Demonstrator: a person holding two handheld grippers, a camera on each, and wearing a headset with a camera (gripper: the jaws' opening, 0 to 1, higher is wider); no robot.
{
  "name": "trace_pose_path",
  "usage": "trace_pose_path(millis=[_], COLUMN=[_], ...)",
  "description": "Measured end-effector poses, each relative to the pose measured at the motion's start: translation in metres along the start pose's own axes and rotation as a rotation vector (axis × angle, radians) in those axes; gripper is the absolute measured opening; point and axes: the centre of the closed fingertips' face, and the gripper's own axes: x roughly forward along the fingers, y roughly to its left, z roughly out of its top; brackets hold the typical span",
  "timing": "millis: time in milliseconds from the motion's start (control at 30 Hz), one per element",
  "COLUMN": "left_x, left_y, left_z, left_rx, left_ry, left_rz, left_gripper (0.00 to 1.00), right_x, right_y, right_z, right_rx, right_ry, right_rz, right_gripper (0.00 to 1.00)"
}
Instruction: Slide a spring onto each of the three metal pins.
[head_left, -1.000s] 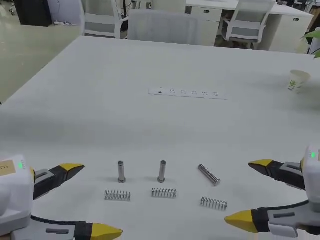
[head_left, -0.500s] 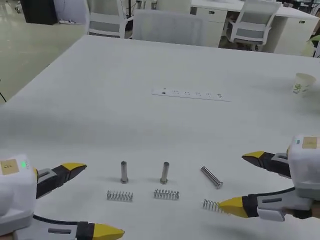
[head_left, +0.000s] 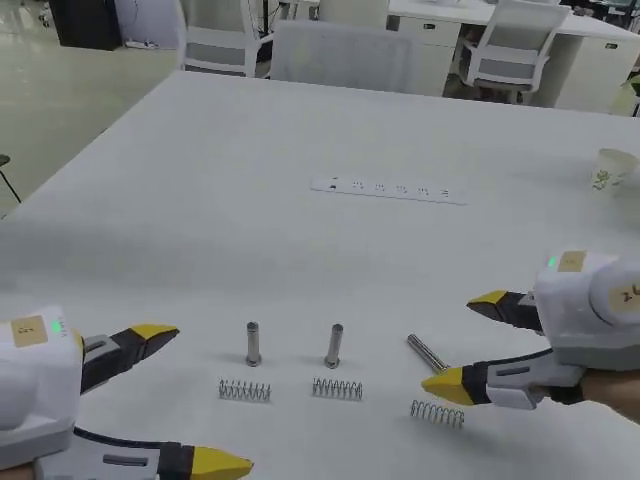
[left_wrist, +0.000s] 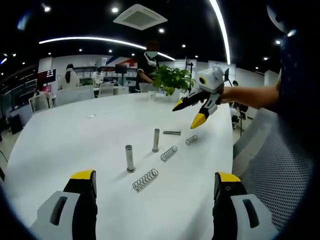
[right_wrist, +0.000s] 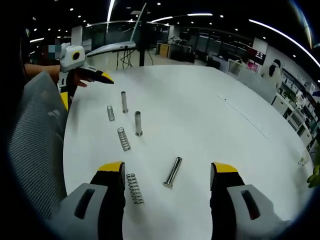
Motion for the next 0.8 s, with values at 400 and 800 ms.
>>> trace_pose_path(millis=[400, 800], left_x=[-0.001, -0.001], left_y=[0.001, 0.001], left_z=[0.001, 0.002], left_rx=[-0.003, -0.001], left_ry=[-0.007, -0.007], left_rz=[0.005, 0.003], left_gripper=[0.94, 0.93], right_x=[0.022, 0.039], right_y=[-0.015, -0.020], right_z=[0.002, -0.006], right_rx=[0.048, 0.068], right_ry=[0.088, 0.152], right_rz=[-0.031, -0.043], right_gripper=[0.52, 0.39])
